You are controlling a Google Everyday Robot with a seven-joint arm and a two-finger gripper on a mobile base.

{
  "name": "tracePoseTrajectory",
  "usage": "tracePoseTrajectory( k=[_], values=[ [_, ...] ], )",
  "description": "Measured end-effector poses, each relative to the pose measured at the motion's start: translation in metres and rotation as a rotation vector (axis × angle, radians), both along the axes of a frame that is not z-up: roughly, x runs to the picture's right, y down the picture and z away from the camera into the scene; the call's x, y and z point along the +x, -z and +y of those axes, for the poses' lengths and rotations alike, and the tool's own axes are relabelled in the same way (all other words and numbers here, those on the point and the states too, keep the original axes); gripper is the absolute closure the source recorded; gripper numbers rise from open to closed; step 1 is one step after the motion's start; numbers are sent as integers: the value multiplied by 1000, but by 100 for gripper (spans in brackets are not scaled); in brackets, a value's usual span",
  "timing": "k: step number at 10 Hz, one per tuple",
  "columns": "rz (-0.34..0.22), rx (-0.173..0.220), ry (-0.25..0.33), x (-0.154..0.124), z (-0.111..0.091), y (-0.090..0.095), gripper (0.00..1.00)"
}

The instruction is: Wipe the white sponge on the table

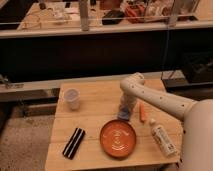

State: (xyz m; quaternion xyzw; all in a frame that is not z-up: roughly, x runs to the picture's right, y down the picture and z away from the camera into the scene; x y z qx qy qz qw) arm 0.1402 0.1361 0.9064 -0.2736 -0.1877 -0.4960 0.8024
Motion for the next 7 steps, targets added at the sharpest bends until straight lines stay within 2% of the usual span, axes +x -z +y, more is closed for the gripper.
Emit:
tracePoseTrajectory(
  k=[2,5,7],
  values=[
    [-1,6,-11,2,-28,-24,62],
    [-32,11,-6,-2,-62,-47,62],
    [-64,8,14,-23,-67,-53,62]
  ],
)
